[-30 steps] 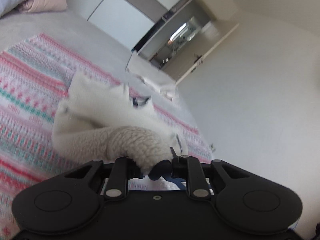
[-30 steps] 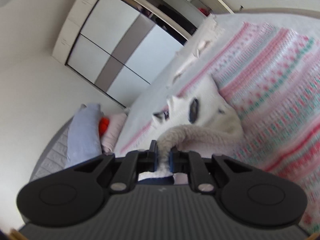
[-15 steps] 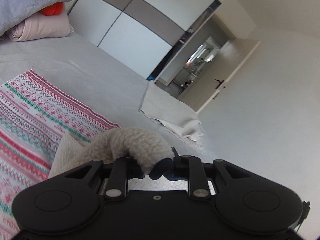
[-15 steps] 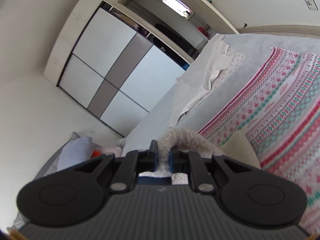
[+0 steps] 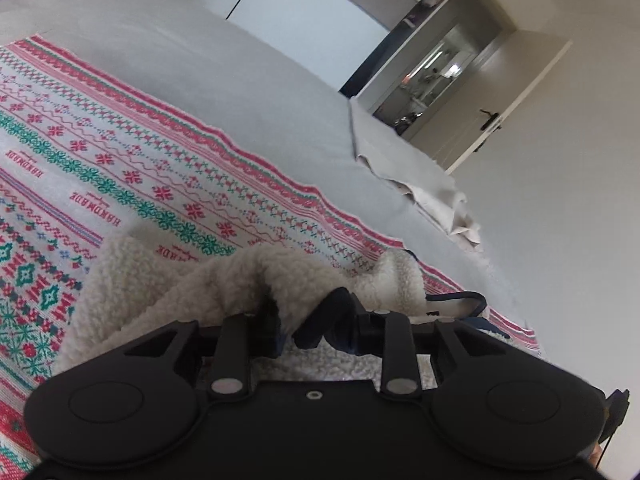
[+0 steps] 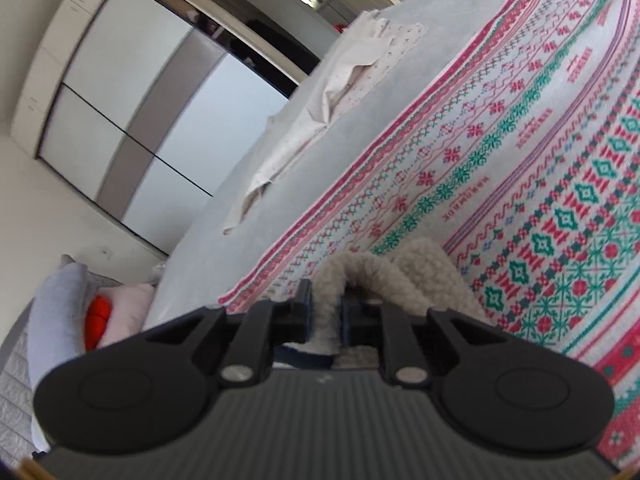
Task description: Fold large clothes
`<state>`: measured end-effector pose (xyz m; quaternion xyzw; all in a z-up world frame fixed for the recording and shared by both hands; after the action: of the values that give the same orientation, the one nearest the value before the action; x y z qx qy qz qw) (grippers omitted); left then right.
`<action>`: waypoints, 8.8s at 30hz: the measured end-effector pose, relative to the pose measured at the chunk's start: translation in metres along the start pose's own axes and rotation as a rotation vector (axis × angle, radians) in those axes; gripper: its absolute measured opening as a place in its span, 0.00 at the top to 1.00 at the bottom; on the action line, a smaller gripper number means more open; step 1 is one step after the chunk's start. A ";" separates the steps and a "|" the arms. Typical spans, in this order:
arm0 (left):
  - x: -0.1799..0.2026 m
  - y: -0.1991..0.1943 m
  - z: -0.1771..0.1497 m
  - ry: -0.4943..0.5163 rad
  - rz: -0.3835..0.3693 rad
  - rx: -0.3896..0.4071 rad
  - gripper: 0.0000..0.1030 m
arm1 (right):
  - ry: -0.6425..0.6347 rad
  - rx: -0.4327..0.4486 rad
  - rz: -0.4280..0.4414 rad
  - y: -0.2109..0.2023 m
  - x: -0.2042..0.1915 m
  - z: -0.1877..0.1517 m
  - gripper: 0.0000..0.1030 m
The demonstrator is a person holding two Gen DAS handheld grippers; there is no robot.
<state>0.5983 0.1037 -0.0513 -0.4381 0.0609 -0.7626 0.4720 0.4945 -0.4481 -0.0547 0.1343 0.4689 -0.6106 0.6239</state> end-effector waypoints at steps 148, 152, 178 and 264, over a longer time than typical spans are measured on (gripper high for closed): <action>0.282 -0.068 -0.166 0.628 0.016 0.287 0.71 | 0.173 -0.047 0.206 -0.186 -0.027 -0.088 0.48; 0.303 -0.022 -0.200 0.774 0.016 0.159 0.71 | 0.175 -0.016 0.078 -0.204 -0.001 -0.072 0.38; 0.309 -0.072 -0.244 0.857 -0.323 -0.027 0.09 | 0.115 0.057 -0.003 -0.225 0.007 -0.050 0.15; 0.205 -0.061 -0.116 -0.026 -0.412 -0.141 0.16 | 0.238 -0.058 0.143 -0.197 0.008 -0.053 0.49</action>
<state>0.4383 -0.0588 0.0339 -0.4829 0.0171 -0.8311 0.2752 0.2955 -0.4575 -0.0084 0.2207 0.5465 -0.5305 0.6092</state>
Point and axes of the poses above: each gripper's, at about its wrist camera, not at the fingertips, and y roughly the way its jaws point, x to its right, z to its top, the point moved 2 cm from there along y, roughly the way its jaws point, and after that the axes turned 3 degrees about -x, right-handed, at the moved point
